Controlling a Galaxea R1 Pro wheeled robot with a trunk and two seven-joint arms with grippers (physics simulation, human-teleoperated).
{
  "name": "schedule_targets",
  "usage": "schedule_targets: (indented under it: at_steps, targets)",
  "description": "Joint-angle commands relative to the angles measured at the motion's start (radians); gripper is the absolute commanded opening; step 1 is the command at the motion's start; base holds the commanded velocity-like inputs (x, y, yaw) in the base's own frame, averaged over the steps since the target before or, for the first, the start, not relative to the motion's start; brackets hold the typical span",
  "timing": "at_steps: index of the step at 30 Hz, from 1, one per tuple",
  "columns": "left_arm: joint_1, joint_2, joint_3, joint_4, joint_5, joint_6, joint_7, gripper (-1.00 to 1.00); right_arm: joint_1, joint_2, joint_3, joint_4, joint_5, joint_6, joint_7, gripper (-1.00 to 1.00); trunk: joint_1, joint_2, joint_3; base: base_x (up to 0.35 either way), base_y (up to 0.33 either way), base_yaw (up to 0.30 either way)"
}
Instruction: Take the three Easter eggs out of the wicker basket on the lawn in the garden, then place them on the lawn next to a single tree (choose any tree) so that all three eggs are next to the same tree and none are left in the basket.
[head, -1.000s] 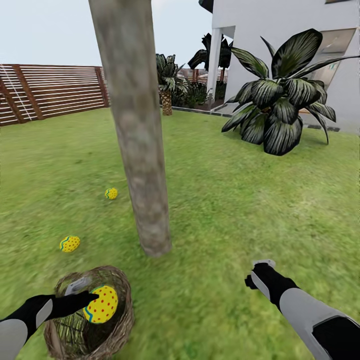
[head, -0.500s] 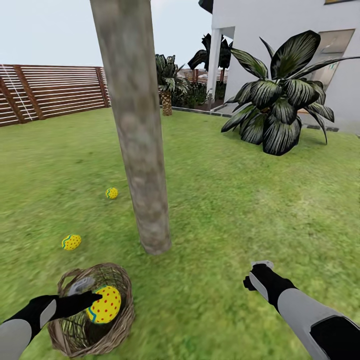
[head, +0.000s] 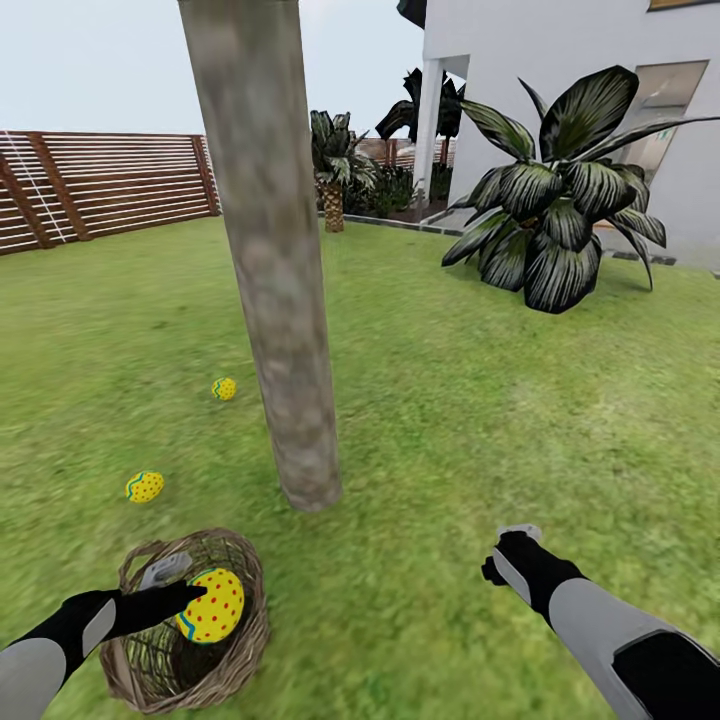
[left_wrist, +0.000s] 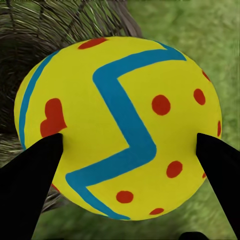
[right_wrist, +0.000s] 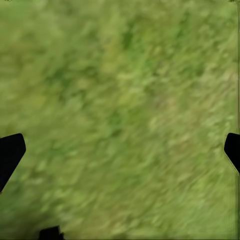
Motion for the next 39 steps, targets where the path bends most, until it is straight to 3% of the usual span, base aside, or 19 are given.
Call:
schedule_targets:
  at_steps: [1, 12, 27, 33, 35, 39]
  targets:
    - [0.000, 0.000, 0.007, -0.001, -0.002, 0.009, -0.004, -1.00, 0.000, -0.001, 0.007, -0.002, -0.005, 0.005, -0.006, 1.00, -0.004, 0.007, 0.002, 0.000, 0.000, 0.000]
    - [0.000, 0.000, 0.007, -0.001, -0.002, 0.010, -0.004, -1.00, 0.000, -0.003, 0.006, 0.001, 0.002, 0.007, -0.006, 1.00, -0.046, 0.084, 0.037, -0.005, -0.017, 0.000]
    - [0.000, -0.021, 0.007, 0.025, -0.005, 0.009, -0.003, -1.00, 0.000, -0.003, 0.009, 0.001, 0.002, 0.007, -0.006, 1.00, -0.104, 0.189, 0.084, -0.133, -0.272, 0.000]
    - [0.000, -0.039, 0.005, 0.026, -0.008, 0.009, -0.003, -1.00, 0.000, -0.003, 0.009, 0.001, 0.003, 0.007, -0.006, 1.00, -0.104, 0.189, 0.084, -0.008, -0.309, 0.000]
    - [0.000, -0.044, 0.004, 0.026, -0.009, 0.010, 0.014, -1.00, 0.000, -0.003, 0.009, 0.001, 0.002, 0.007, -0.006, 1.00, -0.111, 0.203, 0.090, 0.000, -0.313, 0.000]
    - [0.000, -0.065, 0.001, 0.025, -0.010, 0.012, 0.113, -1.00, 0.000, -0.003, 0.009, 0.003, 0.003, 0.007, -0.006, 1.00, -0.127, 0.231, 0.103, 0.000, -0.322, 0.087]
